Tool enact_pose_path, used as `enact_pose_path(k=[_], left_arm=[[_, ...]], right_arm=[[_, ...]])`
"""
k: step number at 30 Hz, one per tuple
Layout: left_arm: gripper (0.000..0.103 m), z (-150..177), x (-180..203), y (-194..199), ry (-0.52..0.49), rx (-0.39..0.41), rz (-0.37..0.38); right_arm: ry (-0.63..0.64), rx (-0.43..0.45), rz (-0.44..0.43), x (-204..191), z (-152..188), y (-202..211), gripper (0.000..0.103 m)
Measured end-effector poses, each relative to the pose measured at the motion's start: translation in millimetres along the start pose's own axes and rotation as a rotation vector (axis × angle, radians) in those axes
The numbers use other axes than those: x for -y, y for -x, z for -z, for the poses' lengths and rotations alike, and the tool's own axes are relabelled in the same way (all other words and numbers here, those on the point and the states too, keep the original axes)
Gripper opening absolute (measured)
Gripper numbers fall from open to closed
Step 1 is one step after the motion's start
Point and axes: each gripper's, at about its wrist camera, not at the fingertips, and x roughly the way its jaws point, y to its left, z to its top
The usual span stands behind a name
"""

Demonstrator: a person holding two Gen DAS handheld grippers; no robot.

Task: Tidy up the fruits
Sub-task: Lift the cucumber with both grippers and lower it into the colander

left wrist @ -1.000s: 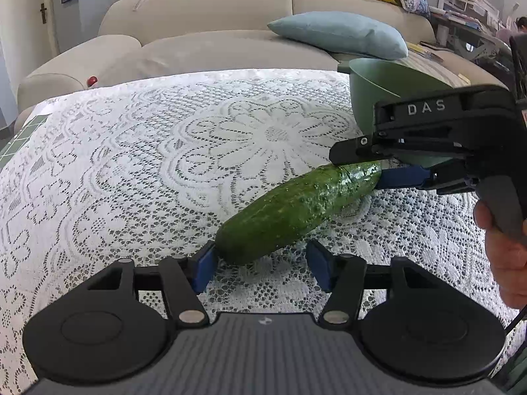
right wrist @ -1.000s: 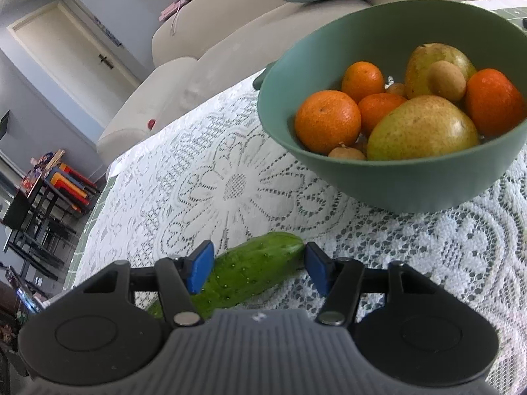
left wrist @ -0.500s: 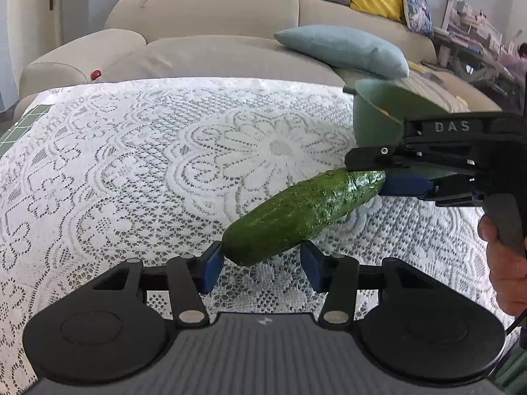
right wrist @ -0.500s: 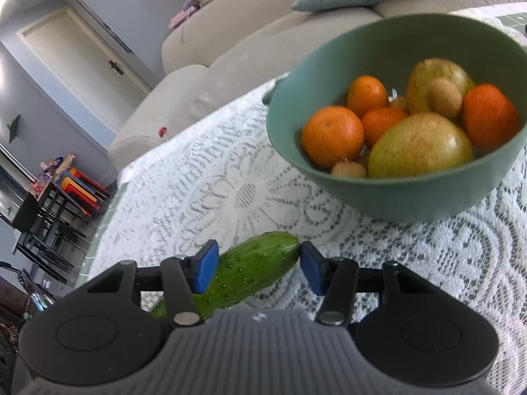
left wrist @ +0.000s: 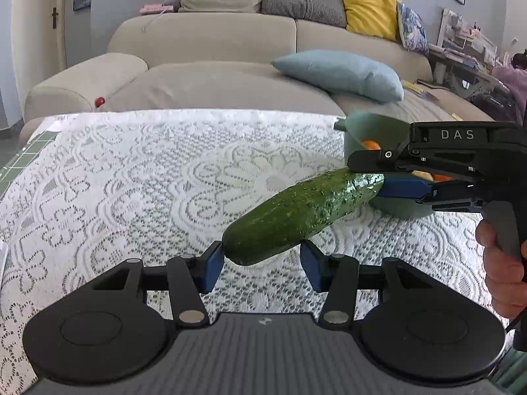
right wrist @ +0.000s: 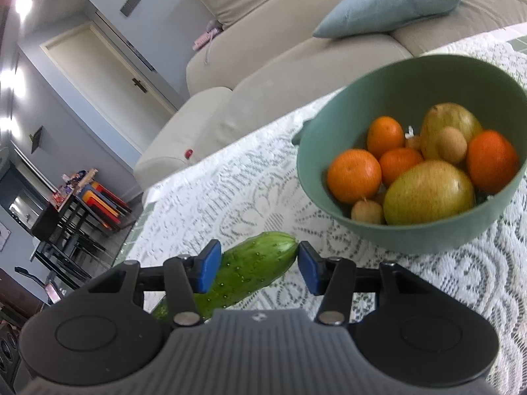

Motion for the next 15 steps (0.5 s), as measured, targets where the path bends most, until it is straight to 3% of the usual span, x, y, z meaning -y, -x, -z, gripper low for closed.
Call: enact_pose_path(k=[15], left_arm=[[0.058,-27.8,32.6,-0.7,-0.055,0.073,0.039]], right_arm=[[-0.023,0.098,-0.014,16.6,-28.5,30.1,0.048]])
